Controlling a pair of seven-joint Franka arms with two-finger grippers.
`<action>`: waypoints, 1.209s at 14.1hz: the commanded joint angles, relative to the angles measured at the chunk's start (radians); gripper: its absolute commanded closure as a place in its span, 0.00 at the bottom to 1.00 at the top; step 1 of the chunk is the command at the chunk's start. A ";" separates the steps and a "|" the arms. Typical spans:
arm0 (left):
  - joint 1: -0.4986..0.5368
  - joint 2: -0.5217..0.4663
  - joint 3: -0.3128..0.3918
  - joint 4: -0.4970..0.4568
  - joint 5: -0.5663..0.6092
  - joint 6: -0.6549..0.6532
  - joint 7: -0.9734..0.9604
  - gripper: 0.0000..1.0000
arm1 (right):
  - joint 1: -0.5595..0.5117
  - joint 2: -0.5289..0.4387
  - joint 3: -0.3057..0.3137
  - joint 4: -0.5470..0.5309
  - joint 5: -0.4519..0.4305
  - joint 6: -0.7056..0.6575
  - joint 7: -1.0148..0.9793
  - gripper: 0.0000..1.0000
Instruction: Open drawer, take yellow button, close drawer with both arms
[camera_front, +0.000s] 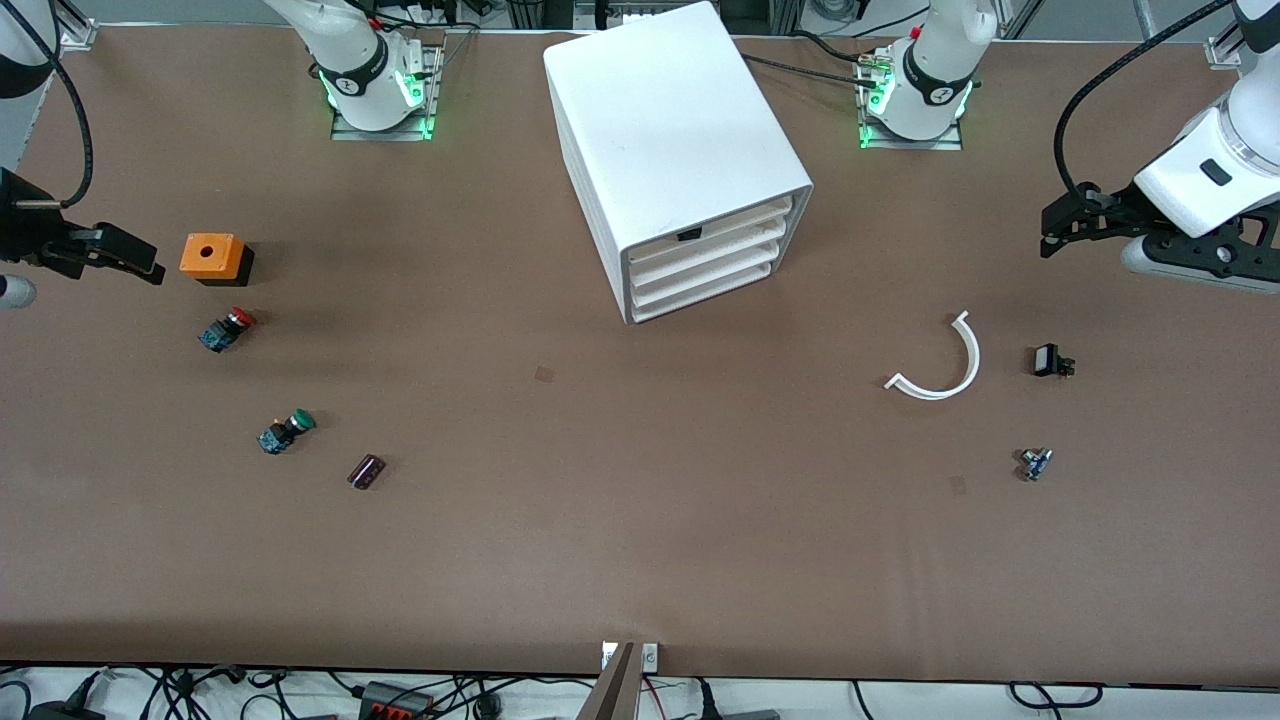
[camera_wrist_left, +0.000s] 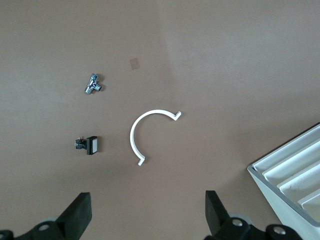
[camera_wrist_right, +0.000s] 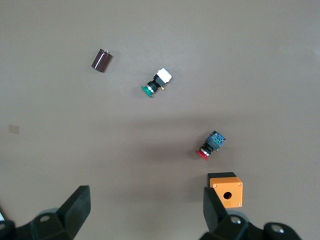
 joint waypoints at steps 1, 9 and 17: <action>-0.001 0.012 -0.003 0.032 -0.008 -0.021 -0.008 0.00 | -0.009 -0.029 0.009 -0.035 -0.009 0.018 -0.016 0.00; -0.003 0.012 -0.030 0.032 -0.013 -0.085 0.003 0.00 | -0.009 -0.020 0.009 -0.030 -0.008 0.012 -0.016 0.00; -0.004 0.202 -0.165 0.027 -0.140 -0.225 0.076 0.00 | 0.029 -0.002 0.016 -0.025 0.004 0.021 -0.004 0.00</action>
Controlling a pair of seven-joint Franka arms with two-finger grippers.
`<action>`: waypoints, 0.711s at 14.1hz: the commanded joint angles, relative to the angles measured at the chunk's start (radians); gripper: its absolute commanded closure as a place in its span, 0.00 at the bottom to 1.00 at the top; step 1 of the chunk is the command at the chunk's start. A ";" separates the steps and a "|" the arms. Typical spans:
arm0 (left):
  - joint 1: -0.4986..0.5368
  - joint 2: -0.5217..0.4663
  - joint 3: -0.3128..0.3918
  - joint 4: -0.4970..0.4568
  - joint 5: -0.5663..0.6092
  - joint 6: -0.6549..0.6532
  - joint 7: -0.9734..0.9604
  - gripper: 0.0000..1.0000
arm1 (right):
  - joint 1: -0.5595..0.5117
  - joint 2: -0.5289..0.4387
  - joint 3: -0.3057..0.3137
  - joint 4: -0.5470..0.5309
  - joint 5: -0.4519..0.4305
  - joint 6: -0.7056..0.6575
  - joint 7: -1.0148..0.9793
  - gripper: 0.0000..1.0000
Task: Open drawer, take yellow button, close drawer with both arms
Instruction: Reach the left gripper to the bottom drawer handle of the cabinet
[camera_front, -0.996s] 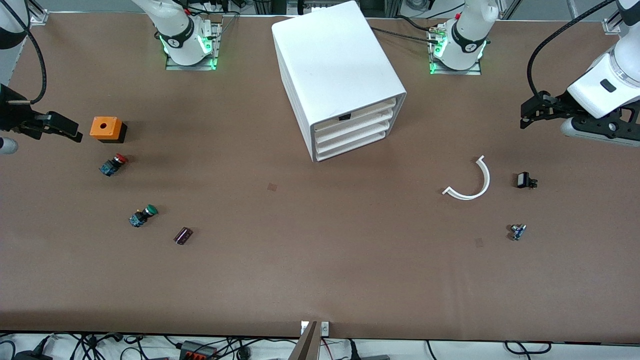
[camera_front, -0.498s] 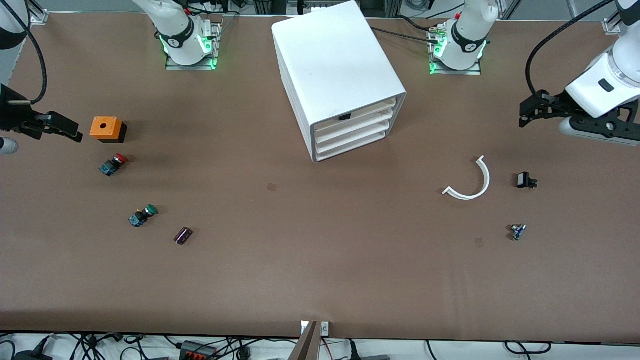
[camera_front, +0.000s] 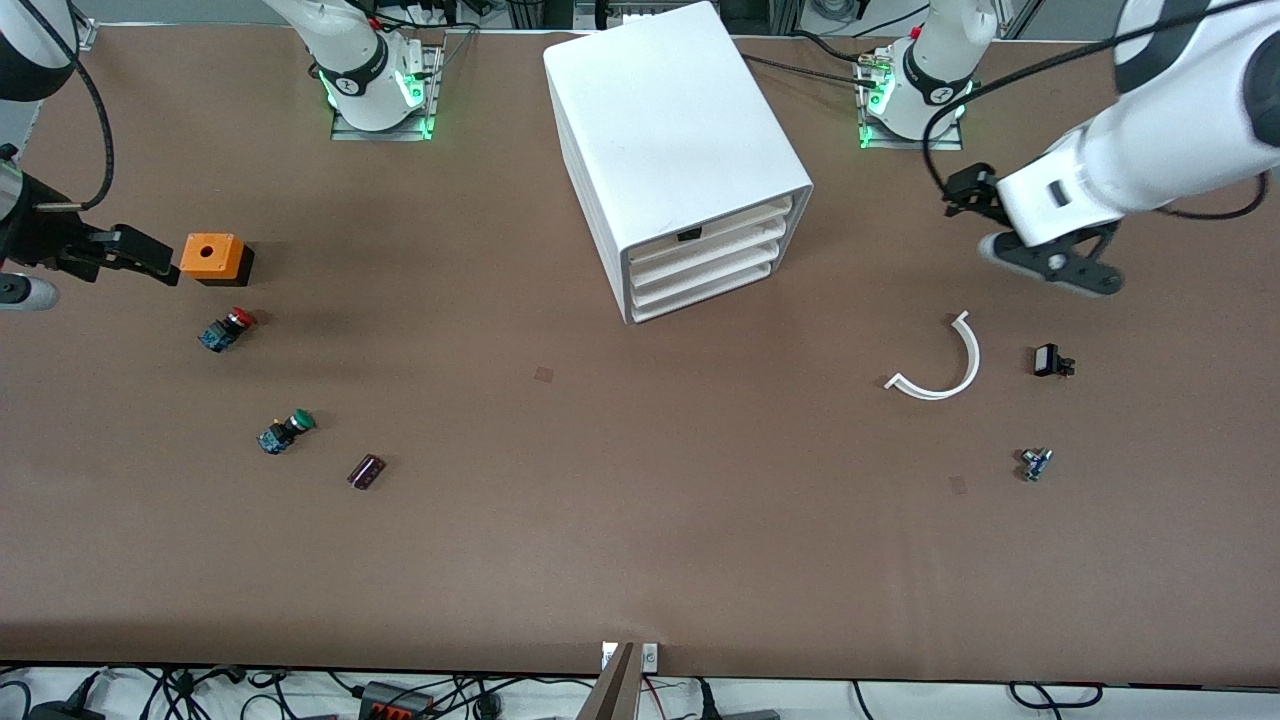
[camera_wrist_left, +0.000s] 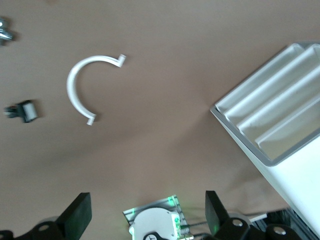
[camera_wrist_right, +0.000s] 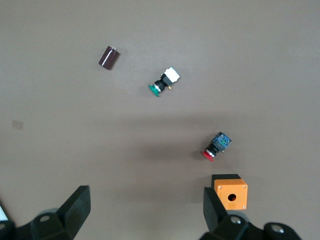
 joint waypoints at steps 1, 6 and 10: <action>0.006 0.126 -0.025 0.031 -0.092 -0.005 0.094 0.00 | 0.012 -0.002 0.002 -0.016 0.004 0.021 -0.004 0.00; 0.045 0.295 -0.025 -0.044 -0.575 0.108 0.313 0.00 | 0.027 0.009 0.002 -0.002 0.004 0.024 -0.002 0.00; 0.032 0.332 -0.025 -0.226 -0.850 0.234 0.567 0.00 | 0.029 0.014 0.002 0.006 0.004 0.025 -0.004 0.00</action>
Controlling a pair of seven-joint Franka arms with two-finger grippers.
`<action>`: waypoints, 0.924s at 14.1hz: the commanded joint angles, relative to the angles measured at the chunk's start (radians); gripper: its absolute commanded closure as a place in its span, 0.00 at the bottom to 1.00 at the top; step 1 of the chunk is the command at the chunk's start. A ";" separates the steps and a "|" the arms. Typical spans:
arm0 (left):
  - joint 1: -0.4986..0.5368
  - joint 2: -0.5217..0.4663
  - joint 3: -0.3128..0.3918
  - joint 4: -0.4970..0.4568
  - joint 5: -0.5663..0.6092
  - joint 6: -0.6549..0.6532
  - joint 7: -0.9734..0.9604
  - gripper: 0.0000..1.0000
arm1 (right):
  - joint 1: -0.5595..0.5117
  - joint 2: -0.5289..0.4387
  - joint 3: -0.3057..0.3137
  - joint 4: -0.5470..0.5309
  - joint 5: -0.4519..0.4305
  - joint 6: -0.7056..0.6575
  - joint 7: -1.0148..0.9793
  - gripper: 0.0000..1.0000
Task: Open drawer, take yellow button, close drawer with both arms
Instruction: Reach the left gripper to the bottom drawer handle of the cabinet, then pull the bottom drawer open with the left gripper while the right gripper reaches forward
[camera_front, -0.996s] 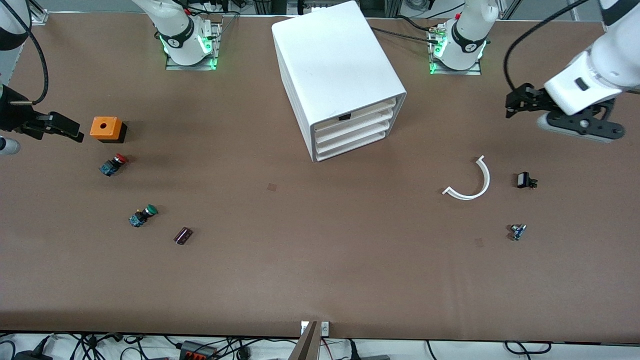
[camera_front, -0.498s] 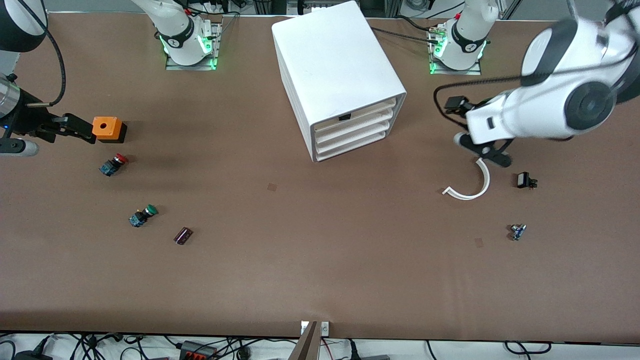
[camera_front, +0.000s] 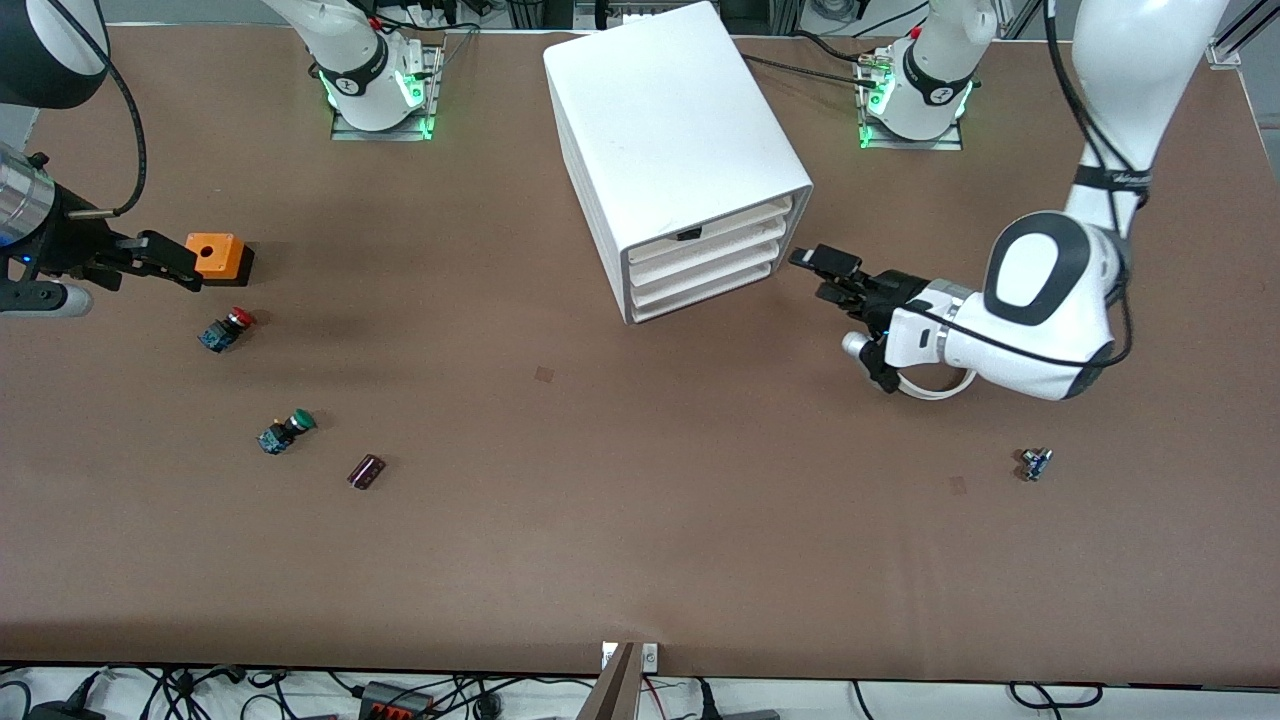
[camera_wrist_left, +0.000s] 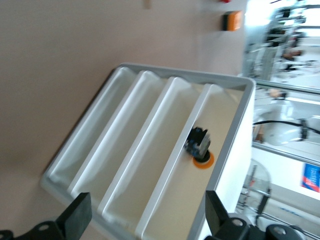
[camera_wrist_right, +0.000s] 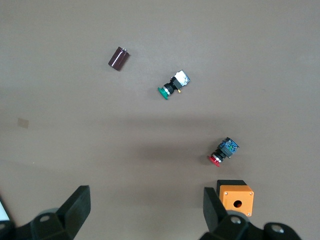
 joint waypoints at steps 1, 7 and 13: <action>0.001 -0.007 -0.007 -0.146 -0.176 0.064 0.215 0.00 | 0.004 0.002 0.000 0.007 0.004 0.006 -0.004 0.00; -0.013 0.011 -0.075 -0.222 -0.289 0.065 0.261 0.11 | 0.007 0.002 0.000 0.007 0.004 0.007 -0.002 0.00; -0.014 0.028 -0.076 -0.237 -0.289 0.059 0.263 0.38 | 0.006 0.010 0.000 0.007 0.004 0.007 -0.002 0.00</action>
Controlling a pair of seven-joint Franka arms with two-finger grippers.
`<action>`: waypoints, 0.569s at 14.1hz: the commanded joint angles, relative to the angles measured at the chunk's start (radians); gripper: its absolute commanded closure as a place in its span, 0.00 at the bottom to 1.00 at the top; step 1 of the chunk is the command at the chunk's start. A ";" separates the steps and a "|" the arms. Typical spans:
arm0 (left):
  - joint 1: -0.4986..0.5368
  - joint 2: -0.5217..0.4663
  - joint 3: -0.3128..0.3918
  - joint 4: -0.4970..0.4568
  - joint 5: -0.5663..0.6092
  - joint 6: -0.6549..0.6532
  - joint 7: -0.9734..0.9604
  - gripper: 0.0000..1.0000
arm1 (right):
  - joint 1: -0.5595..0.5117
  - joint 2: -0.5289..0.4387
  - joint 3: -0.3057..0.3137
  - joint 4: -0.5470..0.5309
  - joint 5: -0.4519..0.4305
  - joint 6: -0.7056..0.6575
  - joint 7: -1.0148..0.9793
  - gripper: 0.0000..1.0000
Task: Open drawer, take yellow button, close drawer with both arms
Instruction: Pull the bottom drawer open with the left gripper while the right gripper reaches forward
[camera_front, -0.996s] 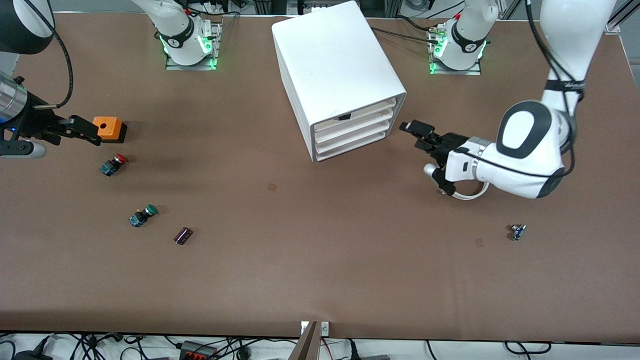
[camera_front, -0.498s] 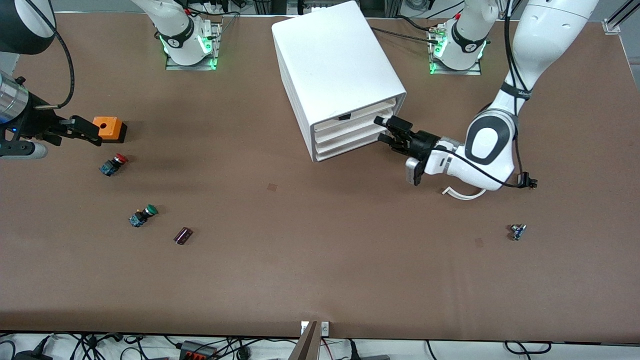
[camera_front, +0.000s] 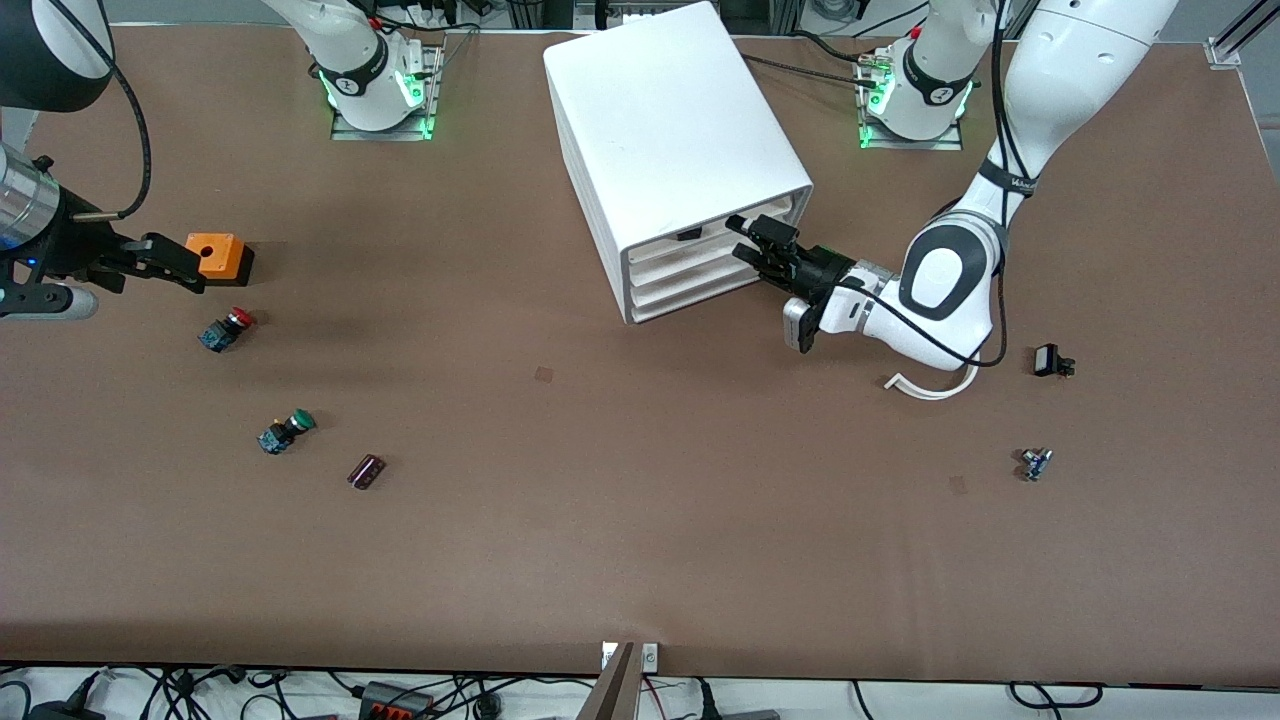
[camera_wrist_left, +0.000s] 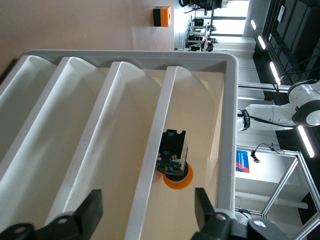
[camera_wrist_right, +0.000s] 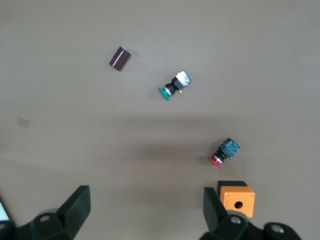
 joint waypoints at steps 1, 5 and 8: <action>0.001 -0.002 -0.008 -0.033 -0.026 0.004 0.026 0.40 | 0.001 0.003 0.000 0.006 0.004 0.005 -0.002 0.00; -0.007 -0.001 -0.008 -0.052 -0.026 0.001 0.089 0.64 | 0.003 0.003 0.000 0.006 0.004 0.005 -0.002 0.00; 0.001 0.001 -0.006 -0.044 -0.023 0.001 0.120 0.95 | 0.003 0.003 0.000 0.006 0.004 0.005 -0.002 0.00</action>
